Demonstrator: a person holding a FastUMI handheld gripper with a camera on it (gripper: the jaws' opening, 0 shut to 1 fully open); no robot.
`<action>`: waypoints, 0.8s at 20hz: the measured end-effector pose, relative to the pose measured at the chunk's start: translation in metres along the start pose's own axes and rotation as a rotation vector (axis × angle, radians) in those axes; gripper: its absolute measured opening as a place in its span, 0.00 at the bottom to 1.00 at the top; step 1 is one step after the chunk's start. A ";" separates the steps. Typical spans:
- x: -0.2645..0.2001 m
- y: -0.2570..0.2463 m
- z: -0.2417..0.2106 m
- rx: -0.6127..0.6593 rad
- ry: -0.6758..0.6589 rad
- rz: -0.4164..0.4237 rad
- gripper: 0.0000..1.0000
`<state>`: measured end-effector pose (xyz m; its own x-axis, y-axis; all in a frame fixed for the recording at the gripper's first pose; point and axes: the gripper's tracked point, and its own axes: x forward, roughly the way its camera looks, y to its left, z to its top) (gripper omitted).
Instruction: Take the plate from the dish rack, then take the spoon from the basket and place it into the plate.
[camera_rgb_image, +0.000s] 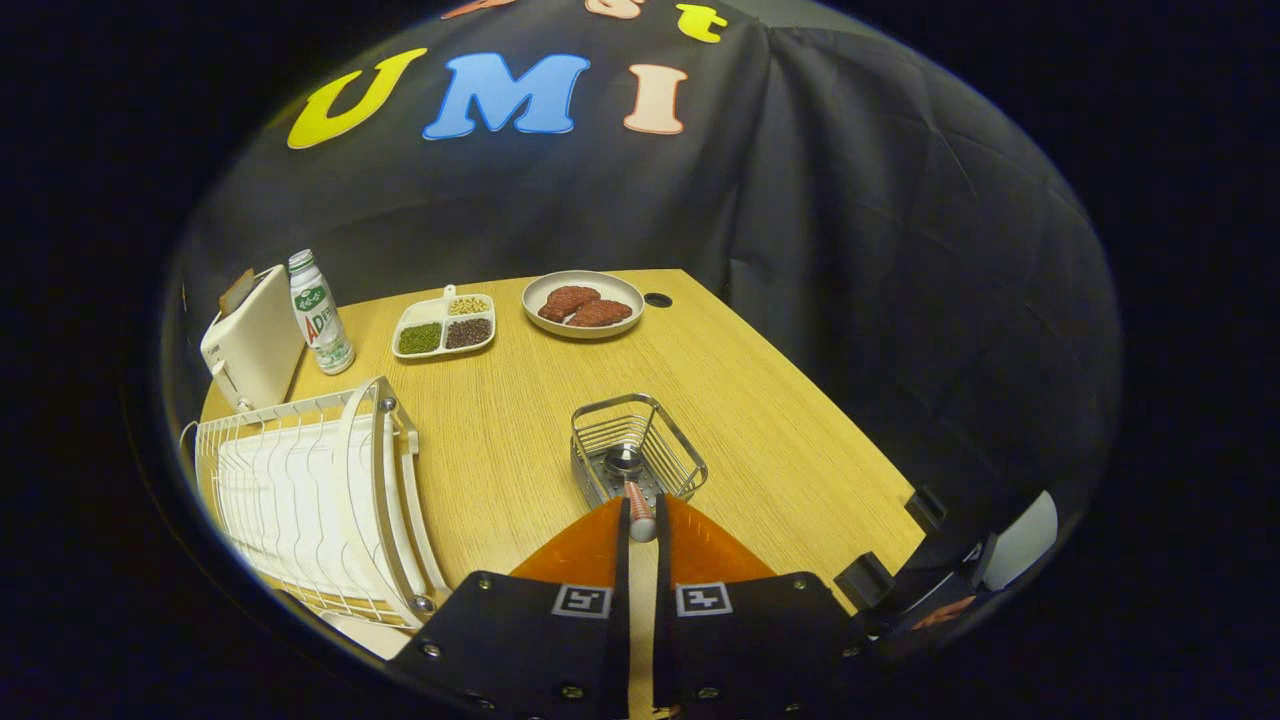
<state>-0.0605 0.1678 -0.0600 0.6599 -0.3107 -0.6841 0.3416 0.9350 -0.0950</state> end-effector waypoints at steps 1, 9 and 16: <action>0.000 0.001 0.001 -0.006 -0.005 -0.001 0.09; -0.016 -0.007 0.017 -0.012 -0.066 -0.002 0.05; -0.049 -0.007 0.057 -0.063 -0.173 0.006 0.05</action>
<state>-0.0568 0.1661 0.0153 0.7687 -0.3249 -0.5509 0.2985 0.9440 -0.1403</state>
